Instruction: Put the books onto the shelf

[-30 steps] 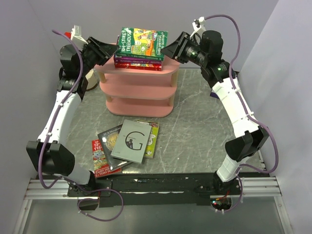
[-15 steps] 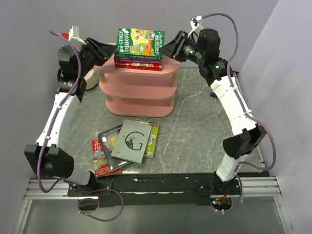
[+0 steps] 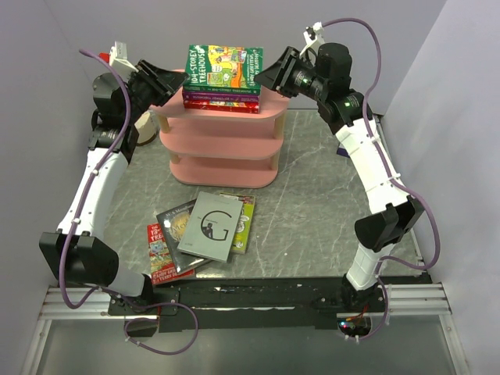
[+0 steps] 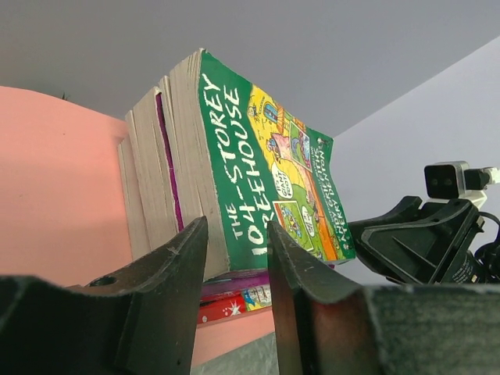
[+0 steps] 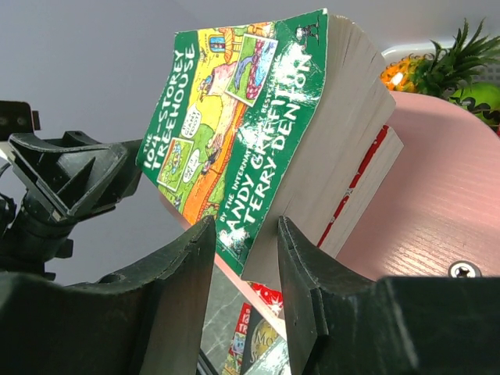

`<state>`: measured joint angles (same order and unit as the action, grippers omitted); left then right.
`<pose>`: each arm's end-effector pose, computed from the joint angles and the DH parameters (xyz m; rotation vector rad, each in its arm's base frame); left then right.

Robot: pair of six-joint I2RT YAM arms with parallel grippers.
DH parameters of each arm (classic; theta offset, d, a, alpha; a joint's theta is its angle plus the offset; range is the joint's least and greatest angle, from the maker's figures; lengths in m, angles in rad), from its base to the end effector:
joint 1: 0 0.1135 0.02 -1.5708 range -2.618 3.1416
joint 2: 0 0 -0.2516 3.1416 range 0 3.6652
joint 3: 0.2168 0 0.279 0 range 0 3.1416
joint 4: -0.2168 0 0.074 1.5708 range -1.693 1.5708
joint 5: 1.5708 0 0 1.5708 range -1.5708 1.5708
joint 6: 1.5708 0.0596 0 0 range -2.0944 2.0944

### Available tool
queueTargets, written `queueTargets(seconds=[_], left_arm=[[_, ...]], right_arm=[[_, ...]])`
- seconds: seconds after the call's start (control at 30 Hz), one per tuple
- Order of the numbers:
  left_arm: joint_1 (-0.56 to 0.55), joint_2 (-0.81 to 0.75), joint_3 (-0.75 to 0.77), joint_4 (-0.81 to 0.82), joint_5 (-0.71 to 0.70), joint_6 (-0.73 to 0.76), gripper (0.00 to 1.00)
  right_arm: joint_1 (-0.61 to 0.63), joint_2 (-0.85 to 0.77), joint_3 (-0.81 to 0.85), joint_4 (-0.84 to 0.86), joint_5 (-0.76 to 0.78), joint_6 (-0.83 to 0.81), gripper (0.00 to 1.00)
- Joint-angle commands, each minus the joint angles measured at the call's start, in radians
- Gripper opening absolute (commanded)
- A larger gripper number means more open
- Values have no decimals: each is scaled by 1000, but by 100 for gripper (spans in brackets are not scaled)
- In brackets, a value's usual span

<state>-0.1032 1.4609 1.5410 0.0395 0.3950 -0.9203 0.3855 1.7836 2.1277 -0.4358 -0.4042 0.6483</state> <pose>0.3829 -0.0627 0.4606 -0.2899 1.5348 -1.1070 0.3967 0.1863 0.4960 -0.0950 1.7775 1.1005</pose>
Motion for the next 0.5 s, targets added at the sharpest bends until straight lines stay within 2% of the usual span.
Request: queueTargets(seconds=[0.0,0.47], left_arm=[[-10,-36,21,25,64,-2,43],[19,-63,7,20,50,-6,49]], right_arm=[[32,4,20,42,-44,4,45],[15,-43,-29,42,-30,-1,54]])
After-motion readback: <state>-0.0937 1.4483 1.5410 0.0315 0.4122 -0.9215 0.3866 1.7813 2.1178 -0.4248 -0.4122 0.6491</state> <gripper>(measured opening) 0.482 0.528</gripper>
